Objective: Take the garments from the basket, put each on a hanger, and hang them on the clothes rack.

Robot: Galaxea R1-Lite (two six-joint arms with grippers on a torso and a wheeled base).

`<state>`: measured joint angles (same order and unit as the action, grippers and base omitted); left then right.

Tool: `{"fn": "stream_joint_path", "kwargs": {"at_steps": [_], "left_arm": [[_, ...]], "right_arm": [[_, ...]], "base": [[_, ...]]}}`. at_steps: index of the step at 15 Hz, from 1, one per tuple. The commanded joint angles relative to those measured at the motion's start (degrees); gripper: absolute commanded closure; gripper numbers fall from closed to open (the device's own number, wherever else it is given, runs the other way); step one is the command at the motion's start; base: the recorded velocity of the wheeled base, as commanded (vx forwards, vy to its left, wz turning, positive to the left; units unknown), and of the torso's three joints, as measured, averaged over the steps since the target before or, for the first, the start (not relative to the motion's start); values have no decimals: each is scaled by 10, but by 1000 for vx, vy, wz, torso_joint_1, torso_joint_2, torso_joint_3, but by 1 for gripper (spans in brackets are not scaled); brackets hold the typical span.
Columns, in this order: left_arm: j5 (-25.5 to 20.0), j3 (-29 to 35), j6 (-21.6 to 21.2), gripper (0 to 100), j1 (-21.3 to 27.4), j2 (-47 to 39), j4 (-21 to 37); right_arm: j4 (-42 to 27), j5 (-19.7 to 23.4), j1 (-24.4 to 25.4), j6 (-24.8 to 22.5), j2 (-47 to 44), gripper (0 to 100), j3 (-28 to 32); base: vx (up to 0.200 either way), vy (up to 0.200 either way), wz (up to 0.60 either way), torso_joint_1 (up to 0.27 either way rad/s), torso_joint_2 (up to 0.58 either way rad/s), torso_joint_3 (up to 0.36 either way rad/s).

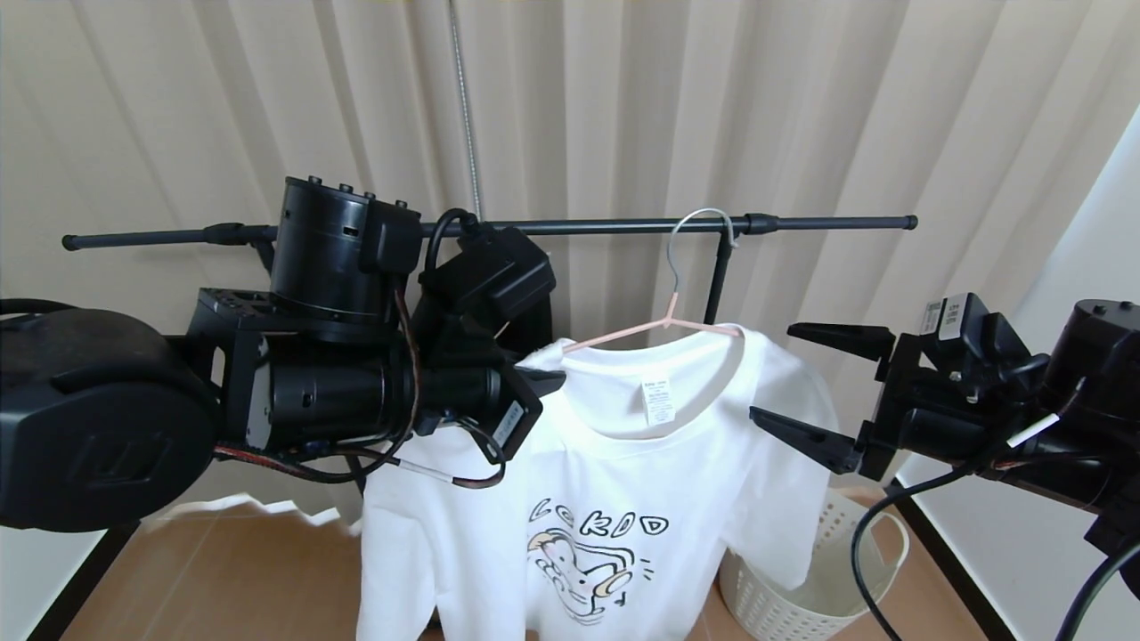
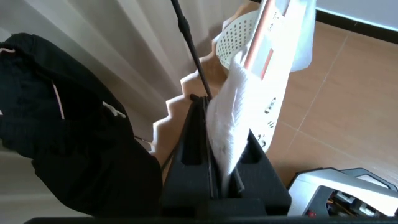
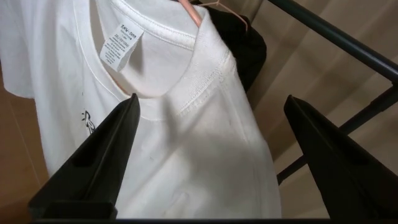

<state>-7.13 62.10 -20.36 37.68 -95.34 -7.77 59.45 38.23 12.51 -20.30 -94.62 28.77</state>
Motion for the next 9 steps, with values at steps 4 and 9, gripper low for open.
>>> {"fn": "stream_joint_path", "kwargs": {"at_steps": [4, 9], "left_arm": [[0, -9, 1, 100, -9, 27, -1], [38, -36, -2, 100, -9, 61, -2]], "right_arm": [[1, 1, -35, 0, 8, 0, 11], [0, -1, -53, -49, -7, 0, 12]], "base": [[0, 0, 0, 0, 0, 0], [0, 0, 0, 0, 0, 0]]}}
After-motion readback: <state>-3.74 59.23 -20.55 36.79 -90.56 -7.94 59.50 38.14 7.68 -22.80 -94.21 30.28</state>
